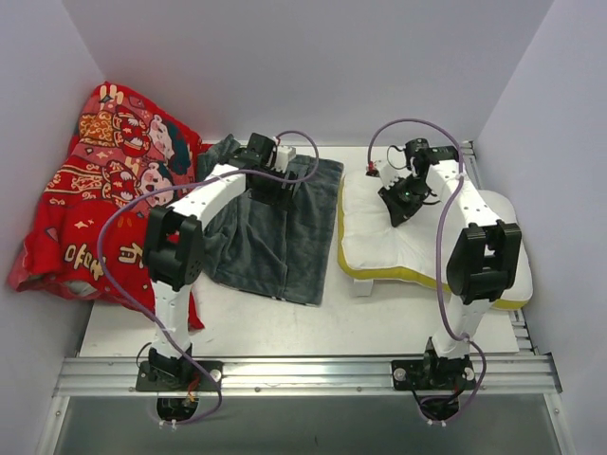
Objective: Put the pillow into the pillowcase
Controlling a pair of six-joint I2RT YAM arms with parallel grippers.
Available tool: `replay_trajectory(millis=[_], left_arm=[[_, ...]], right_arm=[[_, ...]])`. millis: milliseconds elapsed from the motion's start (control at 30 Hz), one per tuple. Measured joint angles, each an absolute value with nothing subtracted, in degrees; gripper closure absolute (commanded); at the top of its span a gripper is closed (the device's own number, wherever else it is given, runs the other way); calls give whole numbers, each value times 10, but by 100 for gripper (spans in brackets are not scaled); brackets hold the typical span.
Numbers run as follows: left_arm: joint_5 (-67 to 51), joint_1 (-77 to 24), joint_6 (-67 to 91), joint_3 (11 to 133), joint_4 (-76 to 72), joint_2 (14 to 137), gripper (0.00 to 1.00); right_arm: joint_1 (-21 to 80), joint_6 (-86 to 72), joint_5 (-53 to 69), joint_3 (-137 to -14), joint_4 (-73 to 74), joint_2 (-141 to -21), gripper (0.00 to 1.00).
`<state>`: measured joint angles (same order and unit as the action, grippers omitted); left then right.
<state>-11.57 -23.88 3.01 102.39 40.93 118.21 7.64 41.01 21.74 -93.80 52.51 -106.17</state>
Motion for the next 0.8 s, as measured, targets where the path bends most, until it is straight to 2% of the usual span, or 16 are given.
replay_trajectory(millis=[233,400,567,700,800], left_arm=[[-62,-266,39,1060,388,1271,27],[-37,-277,35,1078,382,1312,52],[-48,-289,-9,1033,363,1293,60],[-75,-320,-55,912,349,1216,61],[-97,-346,-75,836,352,1164,53]], right_arm=[[44,318,230,-897,469,-1023,100],[17,274,238,-878,439,-979,100],[6,265,253,-867,435,-960,100],[3,266,268,-858,438,-960,100],[-4,268,283,-845,442,-959,100]])
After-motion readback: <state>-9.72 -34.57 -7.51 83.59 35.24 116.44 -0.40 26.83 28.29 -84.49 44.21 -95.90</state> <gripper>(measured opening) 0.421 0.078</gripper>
